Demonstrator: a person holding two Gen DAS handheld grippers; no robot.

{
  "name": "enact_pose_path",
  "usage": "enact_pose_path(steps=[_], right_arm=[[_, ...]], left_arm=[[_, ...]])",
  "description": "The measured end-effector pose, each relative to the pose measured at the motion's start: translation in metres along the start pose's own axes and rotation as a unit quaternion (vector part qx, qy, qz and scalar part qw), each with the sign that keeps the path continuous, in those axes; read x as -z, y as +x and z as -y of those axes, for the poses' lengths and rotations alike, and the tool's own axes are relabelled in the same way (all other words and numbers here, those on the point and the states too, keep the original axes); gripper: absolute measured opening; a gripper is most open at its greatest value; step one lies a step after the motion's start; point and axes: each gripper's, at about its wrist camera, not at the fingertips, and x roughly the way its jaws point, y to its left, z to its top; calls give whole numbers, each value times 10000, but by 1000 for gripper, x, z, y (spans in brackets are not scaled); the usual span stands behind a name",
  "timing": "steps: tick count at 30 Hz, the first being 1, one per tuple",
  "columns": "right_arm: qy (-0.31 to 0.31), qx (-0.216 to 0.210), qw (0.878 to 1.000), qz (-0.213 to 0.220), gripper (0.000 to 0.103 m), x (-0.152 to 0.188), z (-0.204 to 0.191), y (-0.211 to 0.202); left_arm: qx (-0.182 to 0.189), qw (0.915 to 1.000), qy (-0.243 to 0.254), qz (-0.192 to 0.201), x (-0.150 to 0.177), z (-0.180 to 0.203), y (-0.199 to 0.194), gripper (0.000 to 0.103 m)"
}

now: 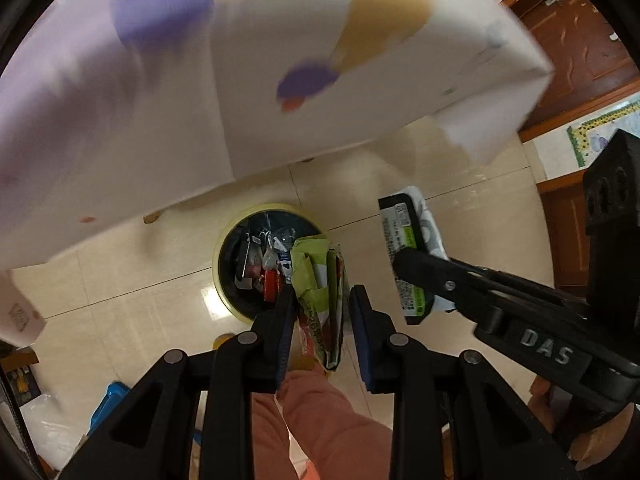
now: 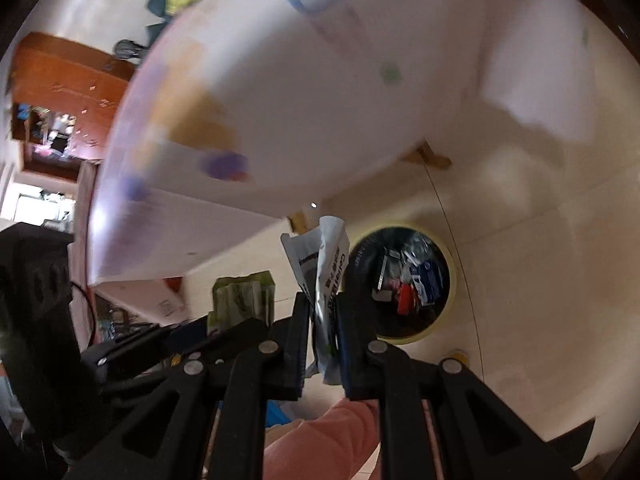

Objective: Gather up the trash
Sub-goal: 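Lift both wrappers off the table and carry them over the bin, then open both tools over the bin to drop the wrappers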

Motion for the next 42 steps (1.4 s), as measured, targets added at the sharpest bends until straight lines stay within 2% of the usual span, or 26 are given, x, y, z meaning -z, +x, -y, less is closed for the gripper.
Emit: enact_pose_path(steps=[5,9,13,15,17,26,30,31,37,42], right_arm=[[18,276,9995,-153,16,1,28,74],[101,326,9989,-334,18,0,50,121],[91,465,9979,-453,28,-1,66,160],[106,561,9969,-537,41,-5,71,170],[112,627,9960,-621,44,-5,77,181],[-92,716,9950,-696,45,1,76,188],[-101,685,9953,-674,59,3,74,181],[-97,682,9954,-660,59,2,76,182],[-102,703,9957,-601,60,4,69,166],[-42,729,9959,-539,60,7,56,141]], left_arm=[[-79,9998,-162,-34,1,-22,68,29],[-234,9992,-313,-74,1,-39,116,36],[-417,9981,-419,-162,4,-52,146,49],[-407,9978,-483,-225,4,-58,157,56],[-389,9975,-506,-287,3,-61,162,63],[-545,9963,-548,-375,10,-59,160,64],[-563,9960,-615,-331,11,-63,156,64],[-567,9959,-619,-326,11,-64,156,64],[-634,9957,-630,-254,15,-64,141,64],[-664,9952,-698,-186,19,-63,113,64]])
